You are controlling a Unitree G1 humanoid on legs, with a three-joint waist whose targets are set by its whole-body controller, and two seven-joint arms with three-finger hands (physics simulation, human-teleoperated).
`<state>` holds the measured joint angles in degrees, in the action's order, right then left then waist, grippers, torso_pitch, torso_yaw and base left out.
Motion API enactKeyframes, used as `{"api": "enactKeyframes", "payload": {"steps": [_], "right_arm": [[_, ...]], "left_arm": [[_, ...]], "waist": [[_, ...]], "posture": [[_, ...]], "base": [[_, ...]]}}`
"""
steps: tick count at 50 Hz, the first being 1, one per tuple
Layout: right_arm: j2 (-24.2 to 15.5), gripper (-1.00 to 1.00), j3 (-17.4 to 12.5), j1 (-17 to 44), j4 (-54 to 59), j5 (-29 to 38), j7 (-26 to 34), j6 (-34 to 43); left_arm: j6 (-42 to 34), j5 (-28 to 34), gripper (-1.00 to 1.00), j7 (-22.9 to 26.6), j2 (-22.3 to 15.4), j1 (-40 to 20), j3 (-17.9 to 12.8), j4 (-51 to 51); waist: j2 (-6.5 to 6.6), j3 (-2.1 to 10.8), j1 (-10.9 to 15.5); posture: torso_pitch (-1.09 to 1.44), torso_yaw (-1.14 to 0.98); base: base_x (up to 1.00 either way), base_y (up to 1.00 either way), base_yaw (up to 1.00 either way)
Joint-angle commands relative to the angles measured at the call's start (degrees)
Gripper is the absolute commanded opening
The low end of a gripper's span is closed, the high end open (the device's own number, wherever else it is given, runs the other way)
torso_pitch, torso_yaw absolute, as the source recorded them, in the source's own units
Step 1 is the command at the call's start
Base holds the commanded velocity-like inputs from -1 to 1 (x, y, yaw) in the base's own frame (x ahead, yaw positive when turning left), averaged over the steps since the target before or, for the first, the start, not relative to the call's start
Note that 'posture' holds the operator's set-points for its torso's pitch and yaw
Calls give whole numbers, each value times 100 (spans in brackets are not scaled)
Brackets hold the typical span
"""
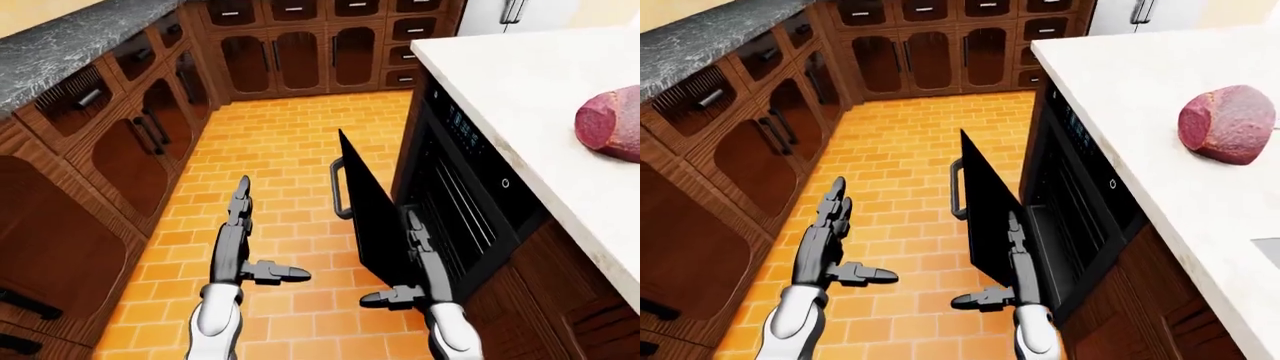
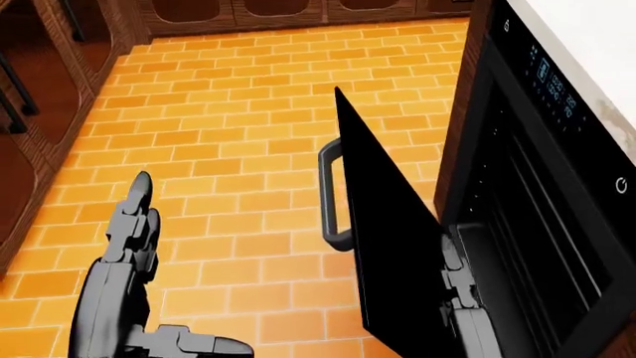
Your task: Close the dishwasher door
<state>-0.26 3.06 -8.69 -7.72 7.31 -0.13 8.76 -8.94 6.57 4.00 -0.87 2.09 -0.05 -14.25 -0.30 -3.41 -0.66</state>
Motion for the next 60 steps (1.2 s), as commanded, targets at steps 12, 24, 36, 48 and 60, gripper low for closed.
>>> {"api": "enactKeyframes", "payload": {"steps": [12,24,36,48,60], "right_arm": [[22,100,47,84,-266,21,-5,-203],[28,100,84,56,-380,31,-18,-116],[50,100,192,-25,-703,89,-46,18],[316,100,796,558,-272,300,-412,331],[658,100,1223,1177,374,477,-649,578]], "left_arm": [[161,-17,100,-20,-19,-96,-37,-303],[118,-49,100,-7,-34,-124,-82,-330],[73,-83,100,-11,-49,-157,-141,-359],[-111,-220,100,0,-121,-267,-353,-441],[-216,-295,100,-8,-176,-359,-481,-460]], "waist": [[-372,79,140],[509,56,48],[-91,197,151],[93,363,53],[147,293,53]], "posture": [[0,0],[0,0],[0,0],[0,0],[0,0]], "base": [[37,0,0],[37,0,0],[9,0,0],[0,0,0],[0,0,0]]}}
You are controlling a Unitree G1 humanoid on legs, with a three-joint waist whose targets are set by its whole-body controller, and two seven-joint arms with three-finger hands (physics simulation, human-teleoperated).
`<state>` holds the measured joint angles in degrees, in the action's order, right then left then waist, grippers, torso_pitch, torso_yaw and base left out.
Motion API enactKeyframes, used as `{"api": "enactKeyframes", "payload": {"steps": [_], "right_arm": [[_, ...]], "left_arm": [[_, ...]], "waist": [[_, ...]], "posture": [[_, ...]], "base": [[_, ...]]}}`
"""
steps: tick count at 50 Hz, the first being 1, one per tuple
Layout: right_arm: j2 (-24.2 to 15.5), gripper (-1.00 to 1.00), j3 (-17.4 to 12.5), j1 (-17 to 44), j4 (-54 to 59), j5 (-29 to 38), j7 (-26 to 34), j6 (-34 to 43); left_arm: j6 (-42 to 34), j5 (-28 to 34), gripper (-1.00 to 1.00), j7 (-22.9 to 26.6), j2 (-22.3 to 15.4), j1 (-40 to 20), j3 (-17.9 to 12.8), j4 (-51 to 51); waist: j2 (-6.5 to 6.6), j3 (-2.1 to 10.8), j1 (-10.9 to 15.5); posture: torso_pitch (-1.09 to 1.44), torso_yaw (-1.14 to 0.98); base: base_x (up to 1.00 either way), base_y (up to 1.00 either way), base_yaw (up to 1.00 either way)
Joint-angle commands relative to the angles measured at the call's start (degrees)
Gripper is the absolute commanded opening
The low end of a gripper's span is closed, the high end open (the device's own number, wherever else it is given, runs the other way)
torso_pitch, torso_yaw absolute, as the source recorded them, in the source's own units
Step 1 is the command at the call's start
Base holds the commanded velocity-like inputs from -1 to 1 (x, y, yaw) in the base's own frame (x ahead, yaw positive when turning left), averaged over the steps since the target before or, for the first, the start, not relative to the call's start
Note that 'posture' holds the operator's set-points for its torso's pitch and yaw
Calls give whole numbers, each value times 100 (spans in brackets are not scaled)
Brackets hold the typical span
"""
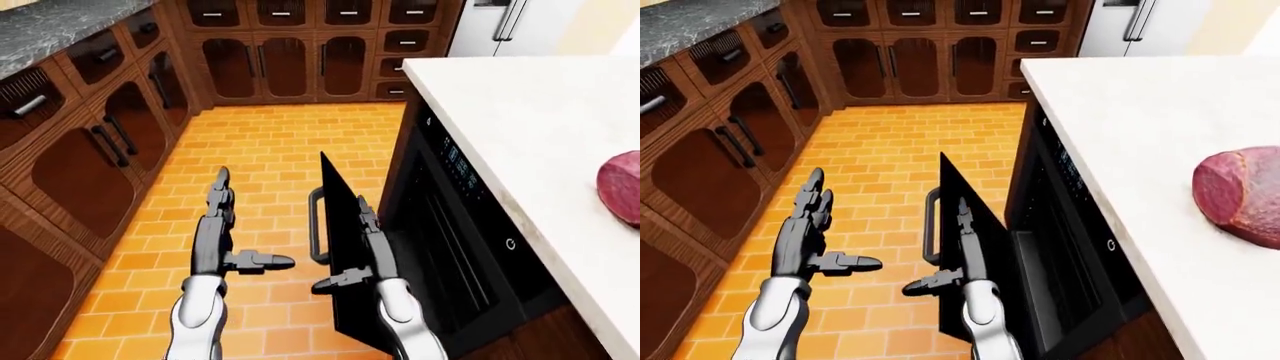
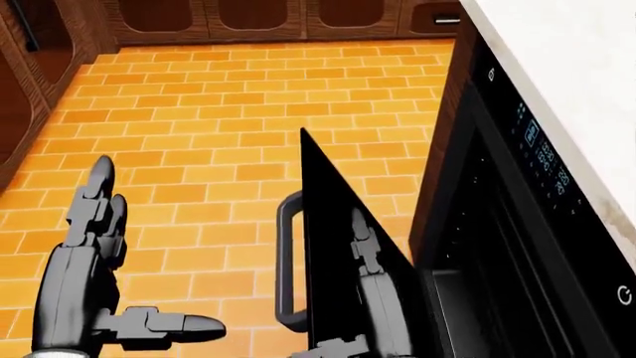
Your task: Close the dishwasher door
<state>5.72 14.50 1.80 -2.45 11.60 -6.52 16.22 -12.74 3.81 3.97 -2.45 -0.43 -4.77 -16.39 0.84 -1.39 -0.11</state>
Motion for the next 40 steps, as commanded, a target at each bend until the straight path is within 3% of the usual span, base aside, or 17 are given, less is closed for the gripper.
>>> {"api": "enactKeyframes", "payload": {"steps": [1,7,15,24,35,40], "right_arm": [[103,100,102,182,-42,58,-16,-187],[424,100,173,732,1167,151,-33,-565],[1025,100,-65,1875,3588,211,34,-1548],[1270,100,-933,3461,7385,86,95,-3370],[1010,100,-1937,3361,8085,-166,1100,-3043],[901,100,-2131,3081,8163,134,1031,-2647]], "left_arm": [[150,-29,100,-4,-25,-121,-24,-244],[132,-39,100,-9,-39,-143,-45,-231],[73,-78,100,-8,-67,-179,-109,-256],[63,-94,100,-5,-70,-180,-116,-268],[-9,-120,100,13,-76,-170,-139,-378],[-24,-150,100,20,-96,-210,-180,-349]], "waist": [[37,89,-2],[61,79,12],[123,101,5],[209,167,-7],[152,222,3],[123,238,9]], "posture": [[0,0],[0,0],[0,0],[0,0],[0,0],[0,0]], "base": [[0,0,0],[0,0,0],[0,0,0],[0,0,0],[0,0,0],[0,0,0]]}}
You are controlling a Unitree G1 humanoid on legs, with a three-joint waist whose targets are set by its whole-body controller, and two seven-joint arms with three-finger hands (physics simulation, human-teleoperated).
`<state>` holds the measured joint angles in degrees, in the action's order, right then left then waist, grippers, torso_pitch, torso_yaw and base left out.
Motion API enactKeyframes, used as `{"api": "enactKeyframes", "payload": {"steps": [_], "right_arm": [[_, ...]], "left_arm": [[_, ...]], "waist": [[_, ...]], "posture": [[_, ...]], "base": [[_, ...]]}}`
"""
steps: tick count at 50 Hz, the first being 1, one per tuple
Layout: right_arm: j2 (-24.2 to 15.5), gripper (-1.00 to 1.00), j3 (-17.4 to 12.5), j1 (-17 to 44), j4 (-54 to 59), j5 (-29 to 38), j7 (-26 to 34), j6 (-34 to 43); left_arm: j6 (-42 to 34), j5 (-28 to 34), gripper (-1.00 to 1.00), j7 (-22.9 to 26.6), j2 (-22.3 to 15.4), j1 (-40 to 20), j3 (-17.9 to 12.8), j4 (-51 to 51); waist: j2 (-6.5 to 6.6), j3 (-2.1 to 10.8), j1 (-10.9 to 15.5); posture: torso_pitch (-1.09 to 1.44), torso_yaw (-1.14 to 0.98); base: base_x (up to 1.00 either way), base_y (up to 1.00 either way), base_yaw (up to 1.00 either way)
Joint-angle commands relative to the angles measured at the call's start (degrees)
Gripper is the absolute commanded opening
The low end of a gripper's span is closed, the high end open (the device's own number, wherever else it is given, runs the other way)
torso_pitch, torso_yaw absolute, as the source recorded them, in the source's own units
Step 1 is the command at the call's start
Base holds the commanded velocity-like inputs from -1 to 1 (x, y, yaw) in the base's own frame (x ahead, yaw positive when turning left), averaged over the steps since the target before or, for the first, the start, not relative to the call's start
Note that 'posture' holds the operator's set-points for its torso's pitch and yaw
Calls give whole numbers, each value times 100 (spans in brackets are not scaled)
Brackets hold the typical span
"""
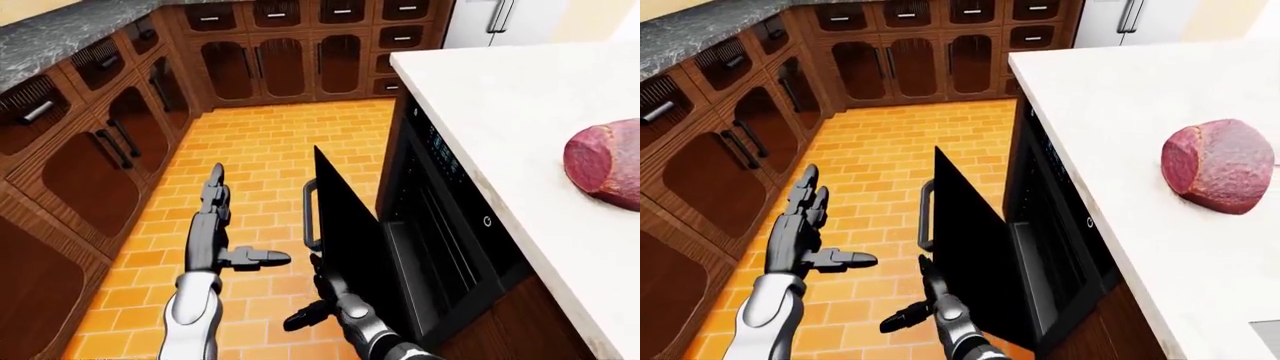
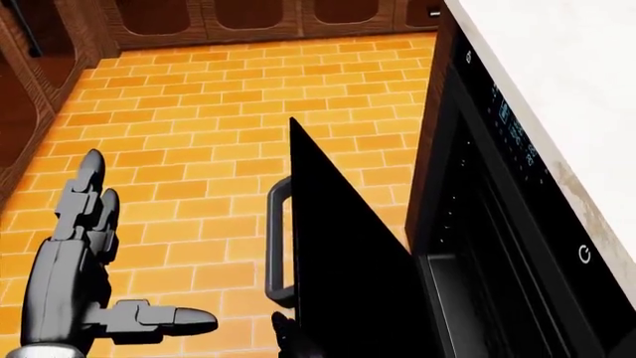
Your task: Close the dishwasher door
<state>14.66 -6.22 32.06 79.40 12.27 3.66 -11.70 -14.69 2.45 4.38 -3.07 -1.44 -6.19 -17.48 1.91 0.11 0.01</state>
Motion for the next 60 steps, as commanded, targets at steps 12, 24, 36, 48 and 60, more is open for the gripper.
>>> {"api": "enactKeyframes", "payload": {"steps": [12,24,36,48,60], "right_arm": [[-209,100,-494,-107,8,244,-416,719],[-268,100,-504,-77,13,573,-1512,980],[-290,100,-557,-42,14,648,-2306,1186],[-304,100,-569,-16,13,640,-2869,1303],[-289,100,-510,26,12,727,-3329,1487]], "left_arm": [[160,-28,100,-23,-29,-88,-30,-274],[153,-33,100,-15,-30,-82,-40,-296],[165,-23,100,-14,-23,-68,-28,-300],[159,-16,100,-15,-17,-64,-20,-316],[200,7,100,-19,-10,-61,7,-262]], "waist": [[17,169,21],[45,174,61],[49,169,123],[41,179,185],[48,184,228]], "posture": [[0,0],[0,0],[0,0],[0,0],[0,0]], "base": [[0,0,0],[0,0,0],[0,0,0],[0,0,0],[0,0,0]]}}
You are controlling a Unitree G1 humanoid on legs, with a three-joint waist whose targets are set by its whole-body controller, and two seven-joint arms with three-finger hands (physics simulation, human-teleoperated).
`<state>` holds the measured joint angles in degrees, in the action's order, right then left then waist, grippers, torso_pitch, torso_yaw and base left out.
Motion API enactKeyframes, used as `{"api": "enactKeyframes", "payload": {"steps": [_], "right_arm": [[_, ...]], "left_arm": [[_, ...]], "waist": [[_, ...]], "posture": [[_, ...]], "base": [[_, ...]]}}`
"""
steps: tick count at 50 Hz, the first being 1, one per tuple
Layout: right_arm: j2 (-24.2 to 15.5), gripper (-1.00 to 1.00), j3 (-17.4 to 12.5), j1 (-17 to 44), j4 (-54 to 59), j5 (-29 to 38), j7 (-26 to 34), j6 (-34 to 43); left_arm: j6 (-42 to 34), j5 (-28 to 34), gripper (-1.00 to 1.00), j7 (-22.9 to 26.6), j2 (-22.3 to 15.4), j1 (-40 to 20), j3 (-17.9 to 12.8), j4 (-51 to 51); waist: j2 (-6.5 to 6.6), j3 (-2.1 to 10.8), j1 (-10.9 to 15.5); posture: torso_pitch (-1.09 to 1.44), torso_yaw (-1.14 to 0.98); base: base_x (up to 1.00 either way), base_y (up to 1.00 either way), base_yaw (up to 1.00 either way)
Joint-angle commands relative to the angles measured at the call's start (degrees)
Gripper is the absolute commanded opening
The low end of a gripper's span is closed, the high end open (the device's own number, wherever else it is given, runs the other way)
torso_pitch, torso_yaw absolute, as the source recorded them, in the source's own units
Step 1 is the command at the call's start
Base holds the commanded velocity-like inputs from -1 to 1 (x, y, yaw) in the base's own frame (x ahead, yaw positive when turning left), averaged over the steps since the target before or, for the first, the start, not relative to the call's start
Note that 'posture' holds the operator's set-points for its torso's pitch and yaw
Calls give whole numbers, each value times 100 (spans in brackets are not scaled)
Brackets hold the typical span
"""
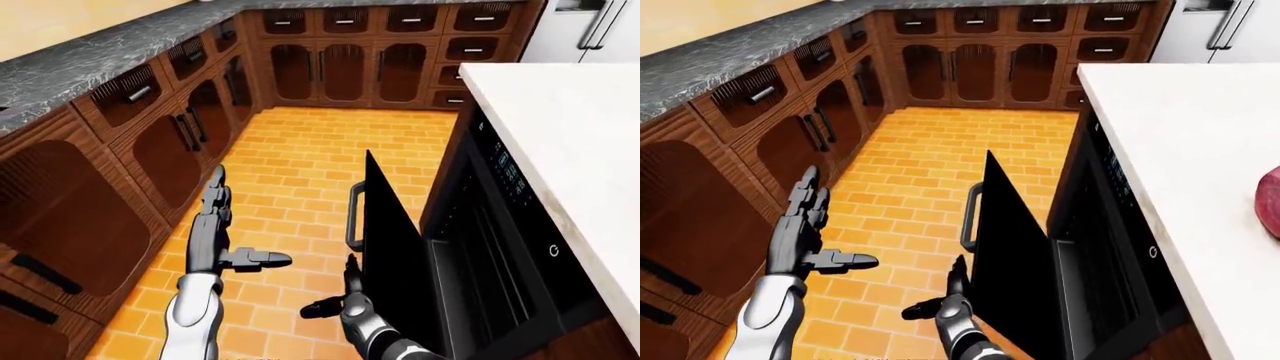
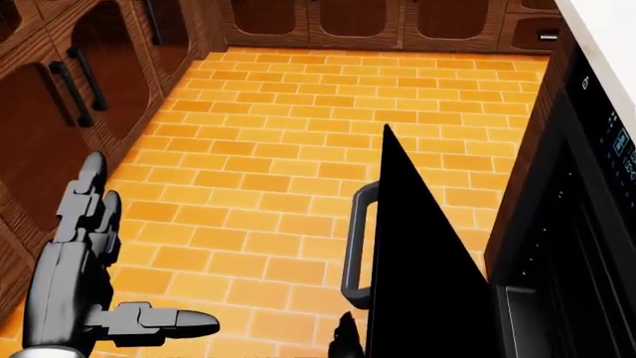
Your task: Close the dishwasher door
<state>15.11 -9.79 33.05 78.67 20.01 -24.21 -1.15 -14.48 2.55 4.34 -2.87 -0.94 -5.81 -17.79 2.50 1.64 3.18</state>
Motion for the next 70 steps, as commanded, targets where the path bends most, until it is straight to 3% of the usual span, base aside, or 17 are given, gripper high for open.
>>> {"api": "enactKeyframes", "payload": {"steps": [1,11,22,39,51,63,65,70], "right_arm": [[-337,100,-154,-63,85,-37,-645,481],[-348,100,-128,-13,82,4,-1149,588],[-412,100,-125,25,75,50,-2193,578],[-464,100,-69,90,70,9,-3086,721],[-501,100,-89,122,63,-28,-3381,854],[-559,100,23,151,50,-1,-4214,657],[-571,100,77,162,49,94,-4544,771],[-606,100,66,173,46,100,-4651,706]], "left_arm": [[178,-4,100,-14,-30,-112,-31,-231],[167,-20,100,-2,-38,-107,-54,-251],[140,-23,100,-11,-36,-109,-58,-284],[120,-45,100,-5,-45,-121,-79,-296],[146,-15,100,-7,-32,-103,-40,-285],[-91,-287,100,-7,-180,-306,-381,-303],[-96,-262,100,-30,-164,-257,-332,-391],[66,-159,100,-31,-119,-217,-204,-253]], "waist": [[-12,30,-85],[8,27,-62],[29,14,-53],[29,-35,-85],[20,-74,-106],[57,-100,-92],[64,-108,-90],[50,-135,-79]], "posture": [[0,0],[0,0],[0,0],[0,0],[0,0],[0,0],[0,0],[0,0]], "base": [[0,0,0],[0,0,0],[0,0,0],[0,0,0],[0,0,0],[0,0,0],[0,0,0],[0,0,0]]}}
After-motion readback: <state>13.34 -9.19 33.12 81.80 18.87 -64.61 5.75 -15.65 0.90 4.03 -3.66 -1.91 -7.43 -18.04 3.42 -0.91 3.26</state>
